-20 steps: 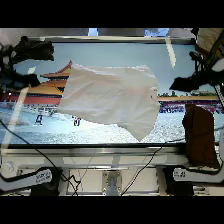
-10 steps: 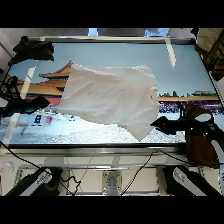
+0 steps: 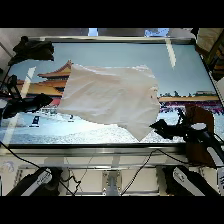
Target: Fold the shirts.
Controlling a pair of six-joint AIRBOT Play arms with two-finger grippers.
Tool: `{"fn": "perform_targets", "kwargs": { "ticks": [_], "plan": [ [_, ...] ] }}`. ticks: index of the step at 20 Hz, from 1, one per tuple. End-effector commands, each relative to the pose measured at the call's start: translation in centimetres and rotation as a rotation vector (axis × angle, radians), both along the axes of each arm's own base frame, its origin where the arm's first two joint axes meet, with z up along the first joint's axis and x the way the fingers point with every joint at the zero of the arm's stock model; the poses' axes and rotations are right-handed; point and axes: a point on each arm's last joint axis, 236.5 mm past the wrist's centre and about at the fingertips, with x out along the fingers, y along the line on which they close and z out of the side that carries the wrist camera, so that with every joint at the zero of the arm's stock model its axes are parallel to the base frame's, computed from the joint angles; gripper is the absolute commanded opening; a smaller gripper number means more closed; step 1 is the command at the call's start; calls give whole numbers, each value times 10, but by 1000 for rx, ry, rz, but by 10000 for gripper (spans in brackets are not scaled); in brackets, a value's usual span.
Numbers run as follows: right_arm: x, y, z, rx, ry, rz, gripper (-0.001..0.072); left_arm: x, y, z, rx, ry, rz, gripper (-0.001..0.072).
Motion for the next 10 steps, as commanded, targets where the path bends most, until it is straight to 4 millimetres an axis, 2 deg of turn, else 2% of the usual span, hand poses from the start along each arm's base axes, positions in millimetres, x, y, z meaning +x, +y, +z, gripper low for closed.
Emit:
{"fn": "perform_targets", "kwargs": {
  "ticks": [1, 3, 5, 7, 9, 10],
  "plan": [
    [10, -5, -9, -2, -10, -112, 463, 1, -2, 2, -15, -9, 3, 541],
    [14, 1, -12, -16, -28, -118, 461, 1, -2, 2, -15, -9, 3, 541],
    [27, 6, -10, -36, -70, -145, 452, 2, -2, 2, -15, -9, 3, 541],
    [38, 7, -7, -42, -103, -186, 321, 1, -2, 2, -14, -9, 2, 542],
    [34, 10, -8, -45, -96, -158, 201, 1, -2, 2, -6, -12, -8, 541],
    [33, 12, -8, -41, -92, -150, 67, 1, -2, 2, 0, -14, -15, 541]
  ]
}}
